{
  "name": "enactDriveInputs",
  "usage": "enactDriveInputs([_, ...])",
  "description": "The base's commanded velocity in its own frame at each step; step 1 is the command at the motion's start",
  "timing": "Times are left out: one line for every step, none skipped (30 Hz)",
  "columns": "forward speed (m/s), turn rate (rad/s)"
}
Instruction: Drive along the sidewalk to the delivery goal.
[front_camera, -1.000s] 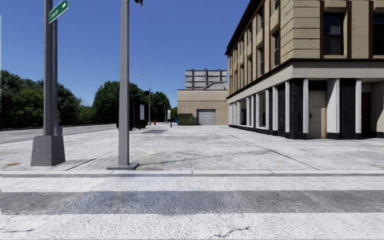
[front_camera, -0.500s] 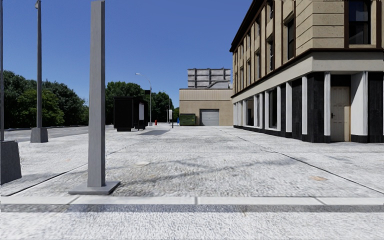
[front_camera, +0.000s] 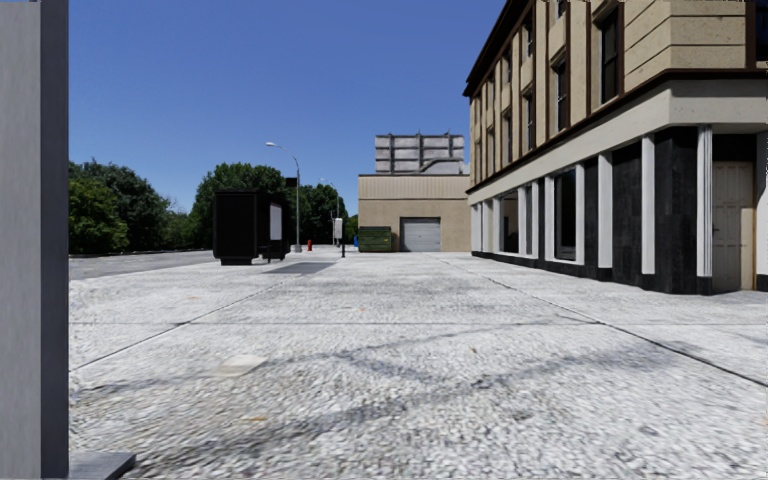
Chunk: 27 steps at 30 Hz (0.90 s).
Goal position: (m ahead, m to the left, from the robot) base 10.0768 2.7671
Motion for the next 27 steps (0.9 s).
enactDriveInputs([1.95, 0.06])
enactDriveInputs([1.92, 0.12])
enactDriveInputs([1.91, 0.20])
enactDriveInputs([1.90, 0.28])
enactDriveInputs([1.90, 0.28])
enactDriveInputs([1.86, 0.34])
enactDriveInputs([1.79, 0.36])
enactDriveInputs([1.66, 0.36])
enactDriveInputs([1.60, 0.36])
enactDriveInputs([1.60, 0.36])
enactDriveInputs([1.59, 0.36])
enactDriveInputs([1.58, 0.36])
enactDriveInputs([1.58, 0.36])
enactDriveInputs([1.58, 0.36])
enactDriveInputs([1.58, 0.36])
enactDriveInputs([1.58, 0.36])
enactDriveInputs([1.58, 0.36])
enactDriveInputs([1.58, 0.36])
enactDriveInputs([1.58, 0.36])
enactDriveInputs([1.58, 0.36])
enactDriveInputs([1.58, 0.36])
enactDriveInputs([1.58, 0.29])
enactDriveInputs([1.58, 0.29])
enactDriveInputs([1.58, 0.13])
enactDriveInputs([1.58, 0.05])
enactDriveInputs([1.58, 0.00])
enactDriveInputs([1.58, 0.00])
